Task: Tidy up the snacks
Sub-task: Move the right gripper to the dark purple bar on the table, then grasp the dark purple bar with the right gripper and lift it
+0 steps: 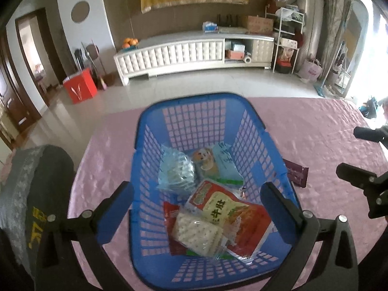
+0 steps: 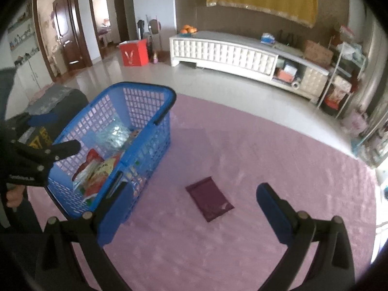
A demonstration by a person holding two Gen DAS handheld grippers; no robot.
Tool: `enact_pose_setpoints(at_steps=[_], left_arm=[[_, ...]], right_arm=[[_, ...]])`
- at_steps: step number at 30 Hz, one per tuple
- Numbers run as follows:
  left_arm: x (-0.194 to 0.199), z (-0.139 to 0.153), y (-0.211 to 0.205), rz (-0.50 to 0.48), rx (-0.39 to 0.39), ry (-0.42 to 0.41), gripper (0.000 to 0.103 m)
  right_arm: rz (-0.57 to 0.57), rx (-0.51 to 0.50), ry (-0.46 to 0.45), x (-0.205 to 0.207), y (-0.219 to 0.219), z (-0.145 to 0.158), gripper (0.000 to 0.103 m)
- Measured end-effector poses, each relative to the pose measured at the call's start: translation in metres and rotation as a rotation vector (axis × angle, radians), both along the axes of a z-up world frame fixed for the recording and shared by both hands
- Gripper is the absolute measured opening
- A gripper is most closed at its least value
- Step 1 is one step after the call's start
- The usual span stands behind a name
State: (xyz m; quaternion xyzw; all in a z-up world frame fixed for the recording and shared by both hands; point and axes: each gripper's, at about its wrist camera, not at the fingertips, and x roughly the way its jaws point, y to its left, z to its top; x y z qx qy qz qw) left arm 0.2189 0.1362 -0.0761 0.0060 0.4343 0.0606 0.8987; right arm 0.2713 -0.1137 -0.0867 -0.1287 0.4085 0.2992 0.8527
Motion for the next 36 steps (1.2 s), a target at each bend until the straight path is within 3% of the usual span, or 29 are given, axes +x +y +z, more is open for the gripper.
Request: enact_pose_setpoints(at_steps=[10,17,23,28,31,34,36], left_arm=[[0.033,-0.033,0.000,0.015,-0.026,0.098,0.103],[0.048,-0.041,0.000,0.010,-0.065,0.144,0.103],[0.056,-0.042,-0.002,0.015,0.001,0.170,0.103],[0.065,-0.048,-0.013,0.028,0.059,0.211,0.103],[0.068,-0.047,-0.016,0.017,0.070,0.208,0.103],[0.068,-0.048,-0.015,0.022,0.065,0.212,0.103],[0.068,-0.047,-0.012,0.027,0.053,0.211,0.103]], right_arm=[[0.025,-0.027,0.073,0.029,-0.006,-0.034,0.102],[0.111,-0.067,0.136,0.043,0.002,-0.066,0.102],[0.169,-0.128,0.162,0.054,0.007,-0.094,0.092],[0.193,-0.166,0.189,0.066,0.009,-0.111,0.091],[0.227,-0.177,0.211,0.069,0.010,-0.118,0.077],[0.241,-0.167,0.206,0.068,0.006,-0.121,0.072],[0.234,-0.167,0.190,0.068,0.001,-0.119,0.060]])
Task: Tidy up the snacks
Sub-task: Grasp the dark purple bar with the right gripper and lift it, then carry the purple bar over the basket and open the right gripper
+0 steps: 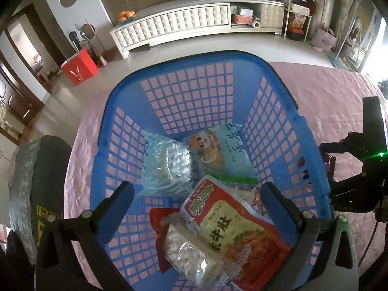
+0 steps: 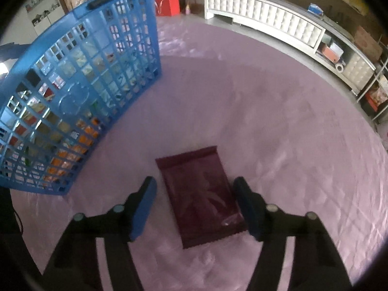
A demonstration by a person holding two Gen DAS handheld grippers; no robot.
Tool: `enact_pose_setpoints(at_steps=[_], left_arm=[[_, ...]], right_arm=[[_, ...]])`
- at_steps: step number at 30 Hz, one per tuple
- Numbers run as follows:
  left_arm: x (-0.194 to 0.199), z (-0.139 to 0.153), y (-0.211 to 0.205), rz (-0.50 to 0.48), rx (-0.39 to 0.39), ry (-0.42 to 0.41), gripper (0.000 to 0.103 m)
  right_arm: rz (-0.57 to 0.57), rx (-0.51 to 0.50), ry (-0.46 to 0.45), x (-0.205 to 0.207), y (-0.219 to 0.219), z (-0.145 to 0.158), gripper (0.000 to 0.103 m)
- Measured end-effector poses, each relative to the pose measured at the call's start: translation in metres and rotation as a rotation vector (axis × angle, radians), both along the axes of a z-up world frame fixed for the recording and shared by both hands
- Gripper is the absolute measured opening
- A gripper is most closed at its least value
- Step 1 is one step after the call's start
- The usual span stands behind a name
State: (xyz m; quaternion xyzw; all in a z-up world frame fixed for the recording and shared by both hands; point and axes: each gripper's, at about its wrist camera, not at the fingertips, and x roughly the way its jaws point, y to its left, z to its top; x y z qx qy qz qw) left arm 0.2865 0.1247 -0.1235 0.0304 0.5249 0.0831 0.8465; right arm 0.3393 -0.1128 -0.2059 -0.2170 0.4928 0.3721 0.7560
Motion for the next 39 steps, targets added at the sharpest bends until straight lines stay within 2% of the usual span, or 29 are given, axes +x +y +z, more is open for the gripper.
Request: enact_pose_setpoints(at_steps=[1,4,10,16,19,24,28,35,39], left_arm=[[-0.001,0.000,0.001,0.005,-0.007,-0.002,0.103],[-0.003,0.001,0.007,0.023,-0.026,-0.011,0.103],[-0.013,0.004,0.013,0.025,-0.060,-0.042,0.103],[-0.029,0.014,0.010,0.008,-0.074,-0.080,0.103],[-0.041,0.027,0.009,0.000,-0.113,-0.116,0.103],[-0.061,0.050,0.008,-0.010,-0.118,-0.173,0.103],[-0.079,0.072,0.010,-0.021,-0.120,-0.227,0.103],[-0.105,0.100,0.018,-0.034,-0.119,-0.305,0.103],[-0.114,0.109,0.027,-0.035,-0.117,-0.335,0.103]], right_arm=[[-0.001,0.002,-0.005,0.000,-0.003,0.001,0.056],[-0.008,0.025,0.024,0.000,-0.011,0.004,0.055],[-0.004,0.059,-0.049,-0.025,-0.018,0.034,0.055],[-0.015,0.124,-0.123,-0.054,-0.023,0.087,0.055],[-0.023,0.171,-0.167,-0.071,-0.024,0.120,0.055],[-0.060,0.259,-0.244,-0.090,-0.017,0.163,0.055],[-0.079,0.313,-0.279,-0.105,-0.013,0.186,0.055],[-0.071,0.376,-0.333,-0.125,0.006,0.210,0.055],[-0.058,0.395,-0.344,-0.124,0.023,0.213,0.055]])
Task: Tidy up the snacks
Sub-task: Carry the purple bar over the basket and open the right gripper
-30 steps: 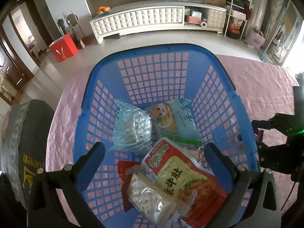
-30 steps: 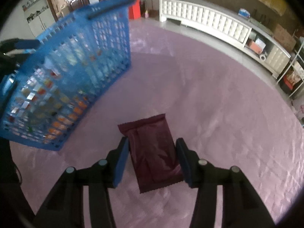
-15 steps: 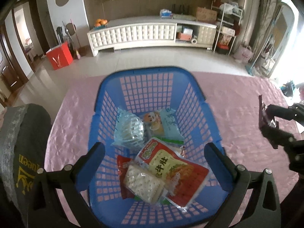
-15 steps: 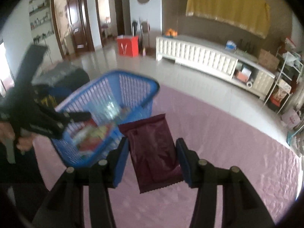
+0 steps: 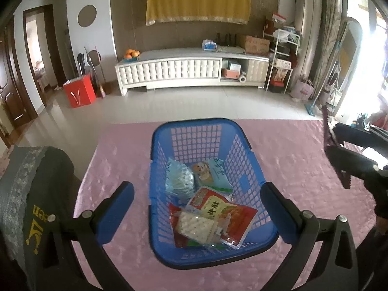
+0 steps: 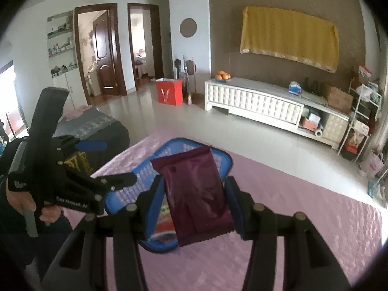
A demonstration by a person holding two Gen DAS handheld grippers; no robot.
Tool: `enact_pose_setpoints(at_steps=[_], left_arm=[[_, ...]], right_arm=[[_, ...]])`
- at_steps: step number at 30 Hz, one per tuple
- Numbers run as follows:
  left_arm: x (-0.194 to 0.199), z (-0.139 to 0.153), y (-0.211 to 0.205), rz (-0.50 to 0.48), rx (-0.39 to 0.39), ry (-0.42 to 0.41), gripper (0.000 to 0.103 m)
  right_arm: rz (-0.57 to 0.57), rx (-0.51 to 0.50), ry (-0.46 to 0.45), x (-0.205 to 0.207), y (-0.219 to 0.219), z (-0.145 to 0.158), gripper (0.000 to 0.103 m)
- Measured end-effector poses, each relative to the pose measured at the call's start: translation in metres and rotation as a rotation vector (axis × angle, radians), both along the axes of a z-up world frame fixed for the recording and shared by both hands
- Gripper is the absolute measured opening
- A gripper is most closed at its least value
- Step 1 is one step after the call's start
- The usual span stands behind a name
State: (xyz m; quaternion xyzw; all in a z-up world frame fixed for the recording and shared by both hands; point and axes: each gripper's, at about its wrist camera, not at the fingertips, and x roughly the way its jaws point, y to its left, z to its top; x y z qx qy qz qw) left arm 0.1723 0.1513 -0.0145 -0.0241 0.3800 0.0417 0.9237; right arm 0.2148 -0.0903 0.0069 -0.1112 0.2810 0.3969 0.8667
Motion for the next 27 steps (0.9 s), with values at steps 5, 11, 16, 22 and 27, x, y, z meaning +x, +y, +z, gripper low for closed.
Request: enact_pose_setpoints(at_steps=[5,11,16,22,27], left_arm=[[-0.006,0.004,0.016,0.013,0.009,-0.016,0.103],[-0.004,0.003,0.035,0.040,0.022,-0.020,0.103],[0.004,-0.003,0.053,0.066,0.013,-0.017,0.103],[0.018,-0.021,0.066,0.074,0.028,0.009,0.103],[0.028,-0.034,0.076,0.077,0.007,0.026,0.103]], right_arm=[[0.006,0.004,-0.005,0.007,0.022,0.001,0.055],[0.021,-0.004,0.021,0.016,0.045,-0.006,0.055],[0.027,-0.045,0.066,0.031,0.061,-0.022,0.055],[0.026,-0.100,0.104,0.046,0.078,-0.043,0.055],[0.015,-0.150,0.123,0.052,0.087,-0.060,0.055]])
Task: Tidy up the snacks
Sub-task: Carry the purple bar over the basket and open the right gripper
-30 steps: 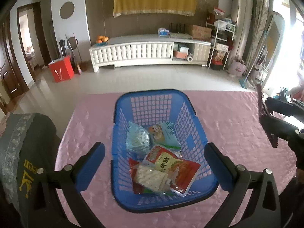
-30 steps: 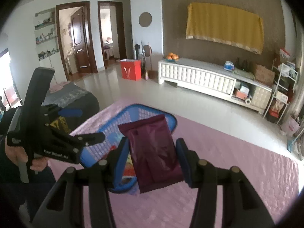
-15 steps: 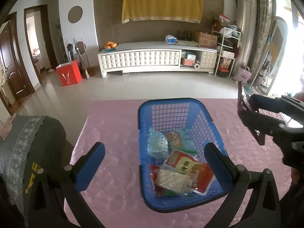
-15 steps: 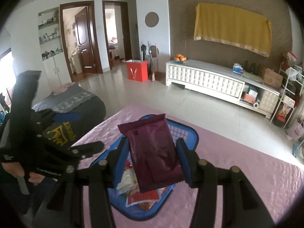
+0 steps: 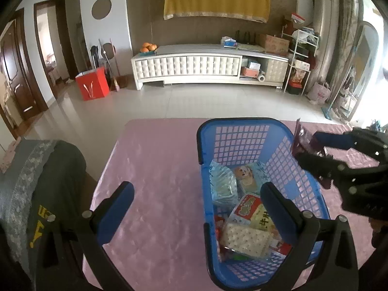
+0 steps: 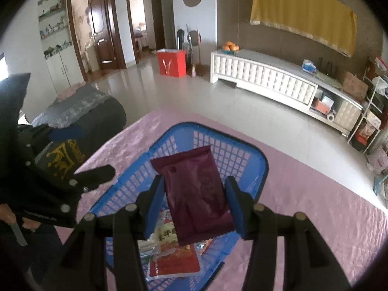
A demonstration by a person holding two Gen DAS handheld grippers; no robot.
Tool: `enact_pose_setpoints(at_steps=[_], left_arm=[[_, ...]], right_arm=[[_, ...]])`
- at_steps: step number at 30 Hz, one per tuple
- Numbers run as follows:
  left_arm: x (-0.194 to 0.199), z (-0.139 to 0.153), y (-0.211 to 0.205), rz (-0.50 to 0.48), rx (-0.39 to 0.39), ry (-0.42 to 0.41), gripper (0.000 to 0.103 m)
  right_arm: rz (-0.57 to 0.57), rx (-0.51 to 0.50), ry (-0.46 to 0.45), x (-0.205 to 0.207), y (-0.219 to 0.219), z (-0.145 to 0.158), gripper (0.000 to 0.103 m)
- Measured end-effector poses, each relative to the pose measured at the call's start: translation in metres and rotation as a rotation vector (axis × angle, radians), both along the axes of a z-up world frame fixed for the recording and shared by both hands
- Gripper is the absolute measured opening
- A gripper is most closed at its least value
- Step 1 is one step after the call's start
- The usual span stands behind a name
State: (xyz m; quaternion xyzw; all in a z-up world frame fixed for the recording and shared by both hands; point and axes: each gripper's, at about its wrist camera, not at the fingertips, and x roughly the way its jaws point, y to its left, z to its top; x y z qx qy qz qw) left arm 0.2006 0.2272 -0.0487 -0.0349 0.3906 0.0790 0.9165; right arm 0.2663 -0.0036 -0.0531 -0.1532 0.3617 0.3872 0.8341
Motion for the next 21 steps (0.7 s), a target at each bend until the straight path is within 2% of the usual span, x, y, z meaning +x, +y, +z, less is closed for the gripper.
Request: enact_pose_setpoints(at_steps=[6,16,18,20,21], left_arm=[[0.013,-0.013,0.002,-0.028,0.000,0.028,0.103],[0.019,-0.023,0.004,-0.033,-0.005,0.042,0.103],[0.018,-0.024,0.003,-0.033,-0.002,0.045,0.103],[0.018,-0.025,0.005,-0.028,0.004,0.050,0.103],[0.017,-0.025,0.005,-0.023,0.008,0.050,0.103]], right_arm=[[-0.024,-0.054,0.028,0.013,0.007,-0.016,0.055],[-0.009,-0.114,0.009,0.022,0.017,-0.027,0.056],[-0.017,-0.122,0.012,0.024,0.017,-0.029,0.062],[-0.026,-0.100,-0.004,0.023,0.015,-0.025,0.086],[-0.027,-0.089,-0.016,0.022,0.013,-0.023,0.092]])
